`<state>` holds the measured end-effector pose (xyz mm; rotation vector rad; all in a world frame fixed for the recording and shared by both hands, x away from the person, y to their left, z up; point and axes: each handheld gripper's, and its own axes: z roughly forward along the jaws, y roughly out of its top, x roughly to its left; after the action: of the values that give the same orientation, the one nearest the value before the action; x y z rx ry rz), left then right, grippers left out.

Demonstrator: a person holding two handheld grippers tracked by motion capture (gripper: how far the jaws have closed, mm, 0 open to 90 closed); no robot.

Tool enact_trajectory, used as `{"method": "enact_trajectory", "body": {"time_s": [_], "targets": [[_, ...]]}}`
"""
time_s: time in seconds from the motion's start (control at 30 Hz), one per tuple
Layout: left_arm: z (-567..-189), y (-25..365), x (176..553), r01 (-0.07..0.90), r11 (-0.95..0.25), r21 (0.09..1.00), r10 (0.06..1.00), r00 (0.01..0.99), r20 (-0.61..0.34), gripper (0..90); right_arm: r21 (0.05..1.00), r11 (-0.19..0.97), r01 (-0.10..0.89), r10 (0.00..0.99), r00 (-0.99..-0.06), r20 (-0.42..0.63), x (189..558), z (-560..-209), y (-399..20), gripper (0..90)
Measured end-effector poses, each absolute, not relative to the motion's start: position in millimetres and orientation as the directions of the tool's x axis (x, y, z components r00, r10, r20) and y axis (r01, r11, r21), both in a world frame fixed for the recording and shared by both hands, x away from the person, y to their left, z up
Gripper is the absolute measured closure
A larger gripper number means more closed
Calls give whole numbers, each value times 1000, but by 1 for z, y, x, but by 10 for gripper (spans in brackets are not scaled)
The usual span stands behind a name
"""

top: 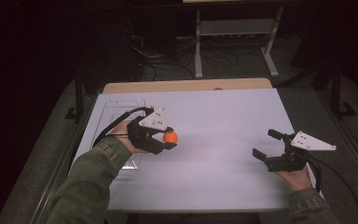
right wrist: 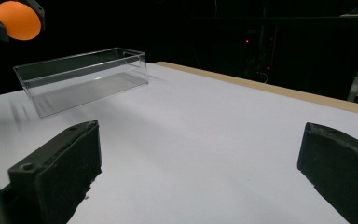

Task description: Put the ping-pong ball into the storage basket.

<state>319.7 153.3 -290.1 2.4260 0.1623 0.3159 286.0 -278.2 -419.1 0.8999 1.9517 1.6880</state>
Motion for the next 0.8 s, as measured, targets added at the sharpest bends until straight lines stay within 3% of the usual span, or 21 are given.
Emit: {"method": "enact_trajectory", "body": {"time_s": [0.8], "targets": [[-280,179,324,64,-769,635,246,948,201,506,976,70,206,696,-711,100,286,-420,-277,0]]}}
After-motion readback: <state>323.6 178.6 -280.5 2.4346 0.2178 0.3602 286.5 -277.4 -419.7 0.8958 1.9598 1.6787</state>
